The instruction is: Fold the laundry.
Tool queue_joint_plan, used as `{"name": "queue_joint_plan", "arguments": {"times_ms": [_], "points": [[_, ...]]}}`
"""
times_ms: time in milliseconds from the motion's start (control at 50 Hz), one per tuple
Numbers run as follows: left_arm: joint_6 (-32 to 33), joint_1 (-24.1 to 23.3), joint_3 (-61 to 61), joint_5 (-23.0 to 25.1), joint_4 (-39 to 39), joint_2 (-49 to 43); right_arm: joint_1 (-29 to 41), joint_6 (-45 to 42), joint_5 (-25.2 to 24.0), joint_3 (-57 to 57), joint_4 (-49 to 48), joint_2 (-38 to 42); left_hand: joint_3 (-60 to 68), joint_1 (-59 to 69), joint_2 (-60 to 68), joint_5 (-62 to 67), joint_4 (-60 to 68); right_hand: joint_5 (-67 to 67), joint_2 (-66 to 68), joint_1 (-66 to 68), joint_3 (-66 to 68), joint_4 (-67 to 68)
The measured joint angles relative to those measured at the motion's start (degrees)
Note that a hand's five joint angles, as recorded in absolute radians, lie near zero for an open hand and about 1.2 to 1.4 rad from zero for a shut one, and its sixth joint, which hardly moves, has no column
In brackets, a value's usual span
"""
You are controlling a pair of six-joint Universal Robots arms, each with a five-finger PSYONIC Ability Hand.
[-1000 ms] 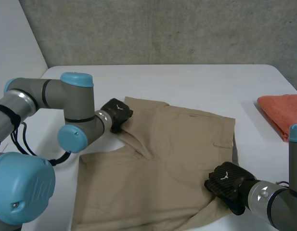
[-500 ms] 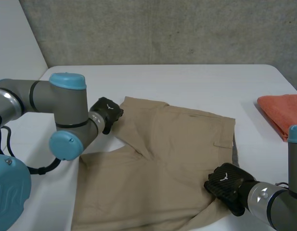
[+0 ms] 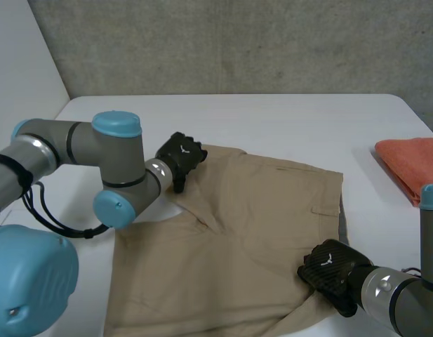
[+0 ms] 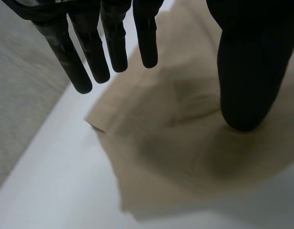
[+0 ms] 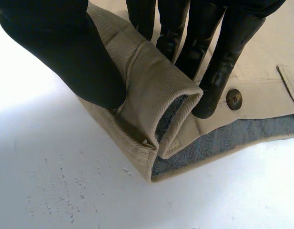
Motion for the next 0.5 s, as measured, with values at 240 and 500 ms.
{"name": "queue_joint_plan", "arguments": {"times_ms": [240,500], "points": [[0.18,1.15,6.58,1.8,-8.73,-3.81,-0.87,-0.01,-1.03,-0.07,0.0,0.0,40.34,41.81,41.12,39.23,40.9,0.0,0.0,0.0,0.0,0.0],[0.26,0.86,0.78,-6.29,-7.46,0.83,-0.94,-0.02,-1.1,-0.07,-0.09,0.0,44.59,41.91,45.01,41.04,45.19,0.0,0.0,0.0,0.0,0.0]]}}
